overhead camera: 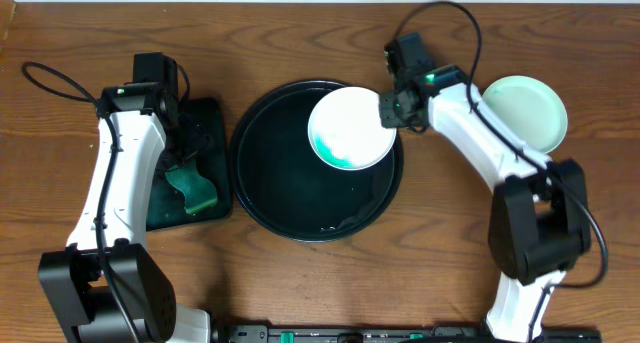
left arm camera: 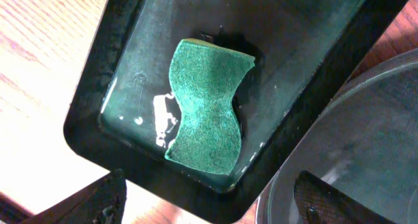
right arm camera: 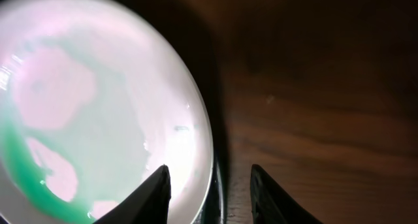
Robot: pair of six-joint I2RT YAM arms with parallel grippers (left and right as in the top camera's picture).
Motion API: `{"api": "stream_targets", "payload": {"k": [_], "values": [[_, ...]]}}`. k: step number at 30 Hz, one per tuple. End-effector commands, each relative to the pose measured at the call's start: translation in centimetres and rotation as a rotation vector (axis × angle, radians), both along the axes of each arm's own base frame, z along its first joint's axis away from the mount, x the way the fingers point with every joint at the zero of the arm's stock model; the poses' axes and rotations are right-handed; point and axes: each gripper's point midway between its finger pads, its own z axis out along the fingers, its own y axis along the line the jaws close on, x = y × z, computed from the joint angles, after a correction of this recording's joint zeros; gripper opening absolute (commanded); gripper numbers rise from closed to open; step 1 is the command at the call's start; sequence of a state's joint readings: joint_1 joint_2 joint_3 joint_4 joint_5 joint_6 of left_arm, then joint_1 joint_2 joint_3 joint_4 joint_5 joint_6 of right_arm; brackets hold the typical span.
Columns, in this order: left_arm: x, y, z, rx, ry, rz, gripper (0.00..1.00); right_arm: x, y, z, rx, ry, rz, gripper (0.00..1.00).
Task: Clean dirty plates on tray and stack at the side
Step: 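Grasp the pink-white plate rim and tilt it up with the right gripper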
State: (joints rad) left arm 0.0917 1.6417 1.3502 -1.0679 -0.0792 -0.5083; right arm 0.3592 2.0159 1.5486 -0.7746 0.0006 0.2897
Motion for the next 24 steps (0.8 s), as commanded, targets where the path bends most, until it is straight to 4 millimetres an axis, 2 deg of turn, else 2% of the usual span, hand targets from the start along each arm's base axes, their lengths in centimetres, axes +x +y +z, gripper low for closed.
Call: {"api": "stream_targets", "payload": {"k": [1,5,16,24], "values": [[-0.3,0.1,-0.4,-0.003,0.017,0.001,0.82,-1.9,2.9,-0.9,0.175,0.112,0.053,0.39],[-0.3,0.1,-0.4,-0.003,0.017,0.001,0.82,-2.1,3.2,-0.7,0.173,0.112,0.071,0.55],[-0.3,0.1,-0.4,-0.003,0.017,0.001,0.82,-4.3,2.4,-1.5,0.154,0.228,-0.063,0.56],[-0.3,0.1,-0.4,-0.003,0.018,0.001,0.82,-4.5,2.6,-2.3,0.14,0.23,-0.139,0.61]]}}
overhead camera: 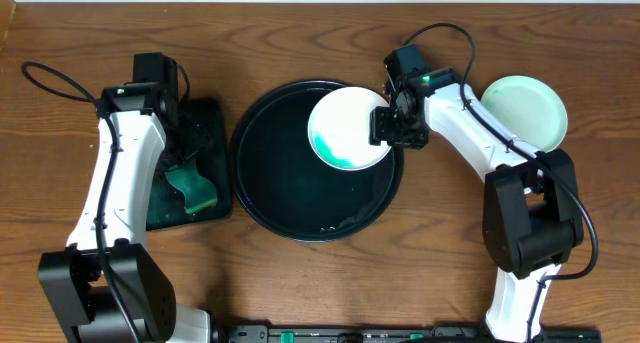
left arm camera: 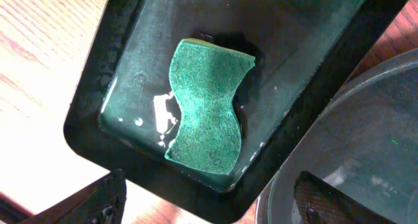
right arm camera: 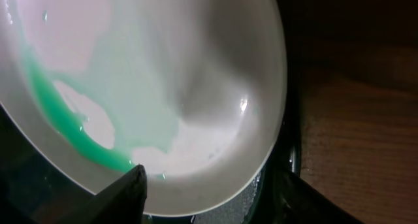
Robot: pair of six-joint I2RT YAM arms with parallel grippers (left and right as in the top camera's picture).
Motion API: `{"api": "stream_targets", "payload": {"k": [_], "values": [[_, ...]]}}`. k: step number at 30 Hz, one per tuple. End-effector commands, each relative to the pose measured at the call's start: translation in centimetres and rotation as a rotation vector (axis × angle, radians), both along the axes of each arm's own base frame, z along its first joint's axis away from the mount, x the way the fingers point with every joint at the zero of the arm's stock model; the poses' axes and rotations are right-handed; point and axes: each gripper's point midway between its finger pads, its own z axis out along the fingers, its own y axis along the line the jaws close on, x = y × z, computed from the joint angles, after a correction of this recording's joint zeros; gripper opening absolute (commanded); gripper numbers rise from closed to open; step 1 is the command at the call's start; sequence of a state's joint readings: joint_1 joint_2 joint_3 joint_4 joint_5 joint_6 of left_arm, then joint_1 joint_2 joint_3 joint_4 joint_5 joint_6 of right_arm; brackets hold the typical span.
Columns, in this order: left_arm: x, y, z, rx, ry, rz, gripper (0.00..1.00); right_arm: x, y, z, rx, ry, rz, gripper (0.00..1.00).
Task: Clean dirty plates on tray and stack at the side
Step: 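Grasp the pink-white plate rim and tilt it up with the right gripper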
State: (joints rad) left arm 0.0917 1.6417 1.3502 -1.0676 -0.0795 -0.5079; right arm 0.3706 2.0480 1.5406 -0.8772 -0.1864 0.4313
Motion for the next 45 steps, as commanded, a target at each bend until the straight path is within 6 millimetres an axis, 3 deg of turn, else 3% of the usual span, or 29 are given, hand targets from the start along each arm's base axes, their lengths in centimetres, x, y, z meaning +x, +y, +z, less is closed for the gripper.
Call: {"api": "stream_targets", "payload": {"k": [1,7,17,19,28,32,38,45], "values": [[-0.3,0.0,-0.4,-0.003,0.018,0.001,0.82,-0.6,0.4,-0.9,-0.012,0.018,-0.076,0.63],[-0.3,0.0,-0.4,-0.003,0.018,0.001,0.82,-1.2,0.3,-3.2,-0.005,0.036,-0.222,0.63],[-0.3,0.0,-0.4,-0.004,0.018,0.001,0.82,1.3,1.1,-3.9,0.038,-0.089,-0.335,0.59],[-0.3,0.0,-0.4,-0.004,0.018,0.001,0.82,1.8,1.5,-3.8,0.047,-0.116,-0.331,0.52],[-0.3,0.0,-0.4,-0.005,0.018,0.001,0.82,2.5,1.7,-3.5,0.028,-0.172,-0.305,0.01],[-0.3,-0.4,-0.4,-0.029,0.016,-0.002,0.82,2.9,1.2,-3.5,-0.016,-0.208,-0.262,0.01],[-0.3,-0.4,-0.4,-0.029,0.016,-0.002,0.82,3.8,1.9,-2.3,-0.06,-0.316,-0.058,0.01],[-0.3,-0.4,-0.4,-0.029,0.016,-0.002,0.82,3.7,3.1,2.4,-0.201,-0.496,0.126,0.02]]}}
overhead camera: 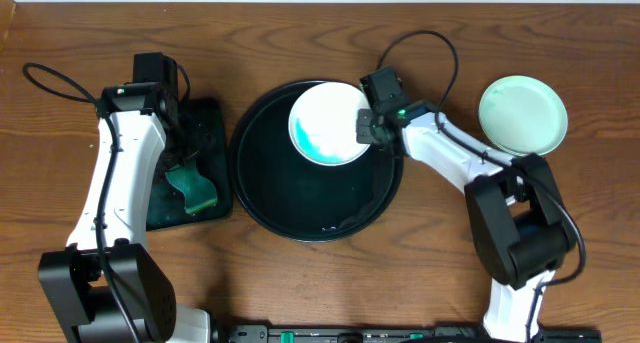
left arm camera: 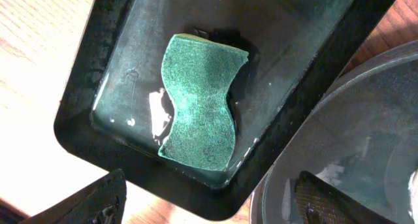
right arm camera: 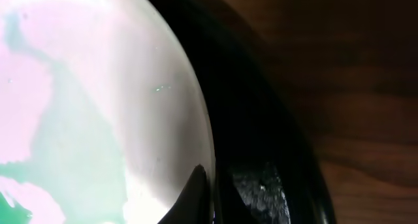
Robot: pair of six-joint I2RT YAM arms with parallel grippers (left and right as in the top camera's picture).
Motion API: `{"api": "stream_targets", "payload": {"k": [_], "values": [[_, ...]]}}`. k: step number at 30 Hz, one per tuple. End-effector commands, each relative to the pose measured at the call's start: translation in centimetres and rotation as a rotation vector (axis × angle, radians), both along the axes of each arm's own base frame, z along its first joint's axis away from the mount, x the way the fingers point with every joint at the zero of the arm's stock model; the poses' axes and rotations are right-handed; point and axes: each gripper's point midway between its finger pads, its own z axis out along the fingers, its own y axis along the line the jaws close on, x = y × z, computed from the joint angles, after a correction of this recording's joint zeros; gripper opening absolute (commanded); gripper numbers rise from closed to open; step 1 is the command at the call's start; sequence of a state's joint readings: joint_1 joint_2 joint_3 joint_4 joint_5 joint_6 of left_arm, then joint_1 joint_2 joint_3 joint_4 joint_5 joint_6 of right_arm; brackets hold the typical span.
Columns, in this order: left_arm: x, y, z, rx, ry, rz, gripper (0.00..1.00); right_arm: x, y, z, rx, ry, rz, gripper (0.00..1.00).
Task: Clean dirty plates on tray and stack at the side
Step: 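Grasp the pink-white plate rim and tilt it up with the right gripper, then carry the plate right and stack it on the pale green plates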
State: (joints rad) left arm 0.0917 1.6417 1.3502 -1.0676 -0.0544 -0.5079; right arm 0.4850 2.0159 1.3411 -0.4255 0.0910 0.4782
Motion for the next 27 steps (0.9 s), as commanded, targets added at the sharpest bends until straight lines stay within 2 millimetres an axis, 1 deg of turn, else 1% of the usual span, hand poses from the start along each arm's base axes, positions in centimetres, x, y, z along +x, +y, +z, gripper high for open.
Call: {"api": "stream_targets", "payload": {"k": [1,3,5,8,12,18,21,22,27], "values": [[-0.3,0.0,-0.4,-0.004,0.018,0.001,0.82,-0.2,1.2,4.7,-0.138,-0.154,0.152,0.02],[-0.3,0.0,-0.4,-0.004,0.018,0.001,0.82,-0.5,1.7,6.3,-0.177,-0.201,0.176,0.01],[-0.3,0.0,-0.4,-0.004,0.018,0.001,0.82,-0.8,2.2,7.4,-0.194,-0.23,0.19,0.01],[-0.3,0.0,-0.4,-0.004,0.018,0.001,0.82,-0.9,2.3,8.3,-0.212,-0.257,0.19,0.01],[-0.3,0.0,-0.4,-0.004,0.018,0.001,0.82,-0.7,1.5,9.5,-0.268,-0.296,0.186,0.01],[-0.3,0.0,-0.4,-0.004,0.018,0.001,0.82,-0.5,0.3,12.8,-0.417,-0.392,0.224,0.01],[-0.3,0.0,-0.4,-0.004,0.017,0.001,0.82,-0.7,0.1,14.4,-0.507,-0.432,0.282,0.01],[-0.3,0.0,-0.4,-0.004,0.018,0.001,0.82,-1.0,0.2,15.4,-0.572,-0.456,0.334,0.01],[-0.3,0.0,-0.4,-0.004,0.018,0.001,0.82,-1.9,0.8,17.1,-0.722,-0.496,0.447,0.01]]}}
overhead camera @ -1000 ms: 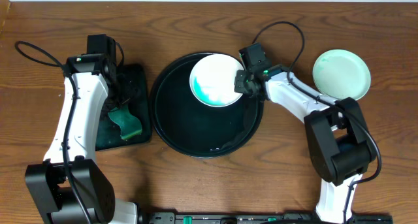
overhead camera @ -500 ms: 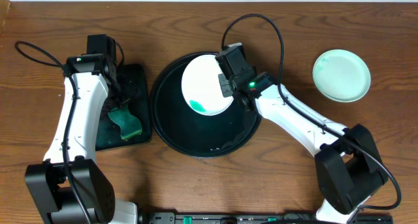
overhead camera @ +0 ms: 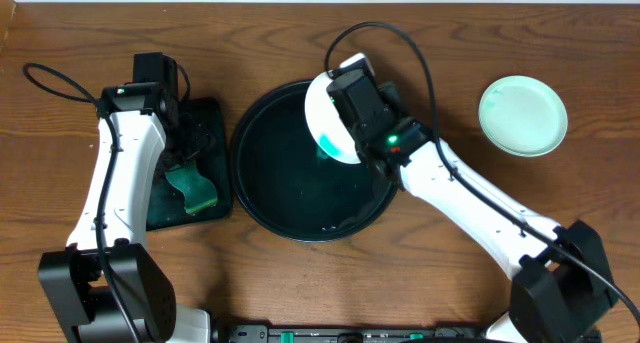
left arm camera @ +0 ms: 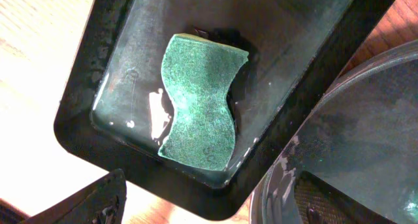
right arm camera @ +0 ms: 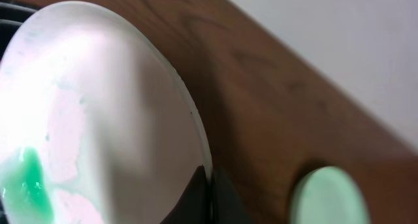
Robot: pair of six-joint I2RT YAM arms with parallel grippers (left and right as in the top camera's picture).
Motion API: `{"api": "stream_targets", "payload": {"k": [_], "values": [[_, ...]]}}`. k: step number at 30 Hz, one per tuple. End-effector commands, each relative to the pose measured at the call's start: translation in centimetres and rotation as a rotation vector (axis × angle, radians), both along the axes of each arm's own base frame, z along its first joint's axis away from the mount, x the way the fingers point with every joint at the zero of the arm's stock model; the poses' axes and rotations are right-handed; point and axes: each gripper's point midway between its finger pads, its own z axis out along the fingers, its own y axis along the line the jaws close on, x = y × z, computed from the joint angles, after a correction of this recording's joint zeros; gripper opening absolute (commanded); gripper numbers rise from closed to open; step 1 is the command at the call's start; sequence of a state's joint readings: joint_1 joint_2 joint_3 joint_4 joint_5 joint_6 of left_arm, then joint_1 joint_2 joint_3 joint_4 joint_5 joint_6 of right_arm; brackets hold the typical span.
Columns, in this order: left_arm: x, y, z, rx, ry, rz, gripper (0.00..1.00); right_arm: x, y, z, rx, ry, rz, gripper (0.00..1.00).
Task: Clean dirty plates on tray and stack at the side
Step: 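Carry the plate right and stack it on the pale green plates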
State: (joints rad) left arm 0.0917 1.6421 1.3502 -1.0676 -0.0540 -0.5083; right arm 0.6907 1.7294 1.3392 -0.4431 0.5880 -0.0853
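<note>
A white plate [right arm camera: 98,119] smeared with green liquid is held tilted on edge above the round black tray [overhead camera: 290,208]. My right gripper [right arm camera: 210,185] is shut on its rim. From overhead the plate [overhead camera: 328,123] hangs over the tray's far side. The green sponge [left arm camera: 199,100] lies in a wet rectangular black dish [left arm camera: 117,61] left of the tray. My left gripper [left arm camera: 206,211] hovers open above that dish, holding nothing. A clean pale green plate [overhead camera: 522,115] rests on the table at the far right.
The table is brown wood. A black cable [overhead camera: 50,83] loops at the far left. The rectangular dish sits right against the round tray's left rim. A white wall edge [right arm camera: 339,48] lies behind the table.
My right gripper has lifted the white plate off the tray and tipped it up on edge, with the arm now reaching across the tray. The left arm has stayed put.
The white plate lay at the tray's far right with my right gripper open at its rim. The gripper then stood over the plate's edge. Then it was shut on the rim, with the plate shifted left. Now the plate is raised and tilted.
</note>
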Motion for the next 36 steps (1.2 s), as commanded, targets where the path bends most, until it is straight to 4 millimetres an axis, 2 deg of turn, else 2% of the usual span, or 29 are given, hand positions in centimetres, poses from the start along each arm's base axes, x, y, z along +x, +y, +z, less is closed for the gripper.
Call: {"api": "stream_targets", "payload": {"k": [1,8,16,26,31,33,36], "values": [[-0.3,0.0,-0.4,-0.003,0.017,0.001,0.82,-0.7,-0.3,2.6,-0.224,-0.079,0.063,0.01],[-0.3,0.0,-0.4,-0.003,0.017,0.001,0.82,-2.4,0.5,4.8,-0.492,-0.154,0.096,0.01],[-0.3,0.0,-0.4,-0.003,0.017,0.001,0.82,-4.2,1.9,6.7,-0.674,-0.214,0.119,0.01],[-0.3,0.0,-0.4,-0.003,0.017,0.001,0.82,-5.2,2.9,7.2,-0.706,-0.239,0.132,0.01],[-0.3,0.0,-0.4,-0.003,0.017,0.001,0.82,-5.0,2.8,7.4,-0.667,-0.255,0.104,0.01],[-0.3,0.0,-0.4,-0.003,0.017,0.001,0.82,-5.6,3.3,7.7,-0.679,-0.271,0.101,0.01],[-0.3,0.0,-0.4,-0.003,0.017,0.001,0.82,-5.4,3.9,6.7,-0.625,-0.249,0.14,0.01]]}}
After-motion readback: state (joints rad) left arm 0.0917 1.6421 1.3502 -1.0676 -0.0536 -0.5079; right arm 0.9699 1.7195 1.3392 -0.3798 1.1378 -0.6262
